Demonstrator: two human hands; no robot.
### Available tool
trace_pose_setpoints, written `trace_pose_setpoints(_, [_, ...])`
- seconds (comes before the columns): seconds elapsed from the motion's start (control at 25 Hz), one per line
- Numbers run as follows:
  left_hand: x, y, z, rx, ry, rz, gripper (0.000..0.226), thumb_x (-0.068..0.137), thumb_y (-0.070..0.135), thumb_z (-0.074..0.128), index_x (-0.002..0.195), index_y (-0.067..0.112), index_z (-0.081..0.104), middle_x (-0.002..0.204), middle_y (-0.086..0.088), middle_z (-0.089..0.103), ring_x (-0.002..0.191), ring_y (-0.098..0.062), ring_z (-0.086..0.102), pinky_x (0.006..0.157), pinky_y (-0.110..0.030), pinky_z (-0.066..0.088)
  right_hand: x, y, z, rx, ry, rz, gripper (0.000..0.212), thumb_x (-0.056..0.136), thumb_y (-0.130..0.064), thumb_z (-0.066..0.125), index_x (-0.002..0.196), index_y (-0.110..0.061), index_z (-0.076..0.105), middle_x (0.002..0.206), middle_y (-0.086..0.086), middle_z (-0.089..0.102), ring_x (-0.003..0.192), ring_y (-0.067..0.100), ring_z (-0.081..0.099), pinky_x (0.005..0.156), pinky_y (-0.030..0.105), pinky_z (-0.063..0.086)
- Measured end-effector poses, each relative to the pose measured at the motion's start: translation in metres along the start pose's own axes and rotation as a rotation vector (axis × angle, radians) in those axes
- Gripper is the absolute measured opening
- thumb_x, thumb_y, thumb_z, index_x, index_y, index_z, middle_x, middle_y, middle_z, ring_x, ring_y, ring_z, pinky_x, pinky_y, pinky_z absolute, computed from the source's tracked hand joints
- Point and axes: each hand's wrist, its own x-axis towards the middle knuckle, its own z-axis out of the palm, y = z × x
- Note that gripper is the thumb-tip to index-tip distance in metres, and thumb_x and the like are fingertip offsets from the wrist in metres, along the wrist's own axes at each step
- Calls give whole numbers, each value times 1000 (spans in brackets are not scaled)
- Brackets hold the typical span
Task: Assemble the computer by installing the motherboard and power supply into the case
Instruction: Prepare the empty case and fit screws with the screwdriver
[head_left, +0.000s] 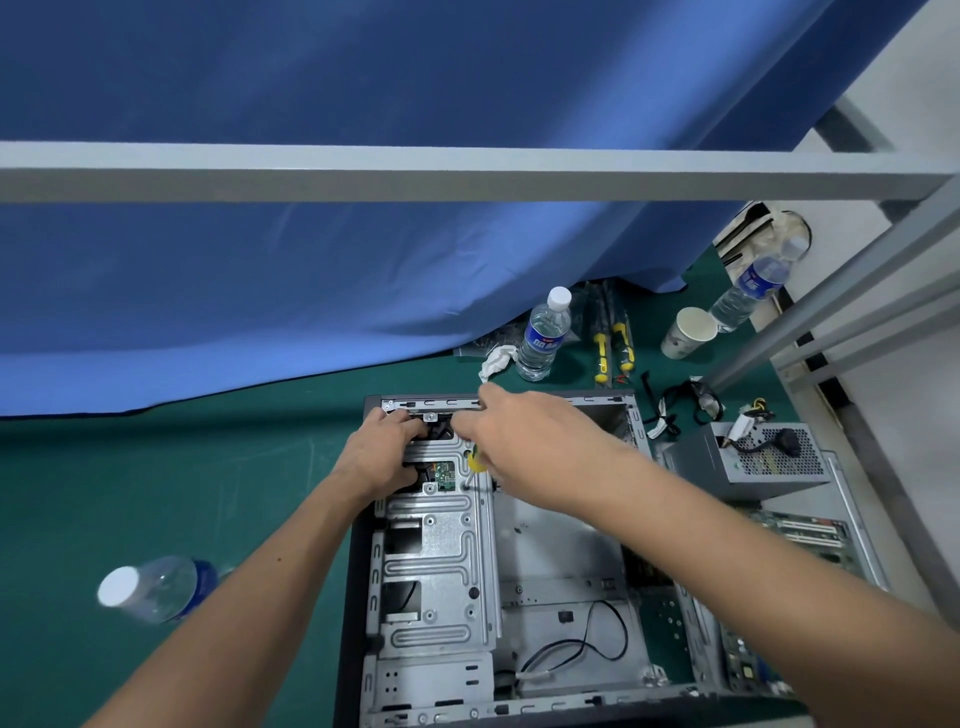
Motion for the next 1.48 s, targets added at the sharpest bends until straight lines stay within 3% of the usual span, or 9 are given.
trace_pose_setpoints(0.2, [-2,1,0,-16,2,-5,54,78,23,68,130,26,55,116,5,51,95,-15,29,90,-41,48,0,2,9,74,0,168,40,102,-50,37,116,-16,51,110,11,59,94,35,63,65,35,35])
trace_pose_setpoints(0.32, [-1,2,-2,-14,3,-6,53,78,22,67,130,28,55,108,8,47,94,-15,29,89,-39,48,-4,11,-2,261,-167,20,31,94,-26,59,123,-26,45,114,6,41,84,34,59,68,40,47])
trace_pose_setpoints(0.44, [-1,3,-2,-10,0,-6,53,78,23,67,130,26,54,104,9,44,94,-15,28,88,-40,48,-4,3,-2,95,-16,-38,10,96,-26,56,104,-22,52,100,8,55,86,33,61,62,35,37])
trace_pose_setpoints(0.64, [-2,2,0,-22,0,-6,54,78,22,68,131,25,54,114,7,50,95,-15,29,88,-41,48,1,-6,12,26,49,174,43,101,-52,38,112,-15,55,105,12,63,91,35,63,65,36,31])
trace_pose_setpoints(0.84, [-1,3,-2,-20,12,-1,47,77,22,68,123,24,57,100,10,41,93,-15,29,85,-38,48,-3,4,1,133,-75,-53,27,91,-11,54,116,-22,51,103,7,46,82,32,60,62,36,39])
trace_pose_setpoints(1.08, [0,0,1,13,-16,0,54,80,25,68,132,25,53,120,5,51,96,-14,28,92,-40,48,-3,-5,13,16,38,178,41,101,-51,40,111,-15,55,107,11,63,92,33,64,64,34,33])
trace_pose_setpoints(1.28, [2,0,-1,15,-6,-1,53,79,25,68,130,25,53,119,5,50,95,-14,27,90,-41,48,-10,6,3,117,-58,-12,29,89,-6,55,114,-20,47,102,6,40,77,35,60,59,38,39])
trace_pose_setpoints(1.36, [1,0,1,20,-13,-2,53,80,25,68,131,25,53,119,5,50,96,-14,27,90,-41,48,-10,-6,9,-3,47,26,10,99,-18,47,108,-17,51,99,8,54,82,34,64,59,35,33])
trace_pose_setpoints(1.48, [0,1,2,22,-16,2,56,80,25,68,133,25,52,120,5,51,97,-14,28,92,-41,47,-5,-10,16,-40,80,195,38,103,-51,34,103,-17,51,102,8,66,91,31,66,63,34,33])
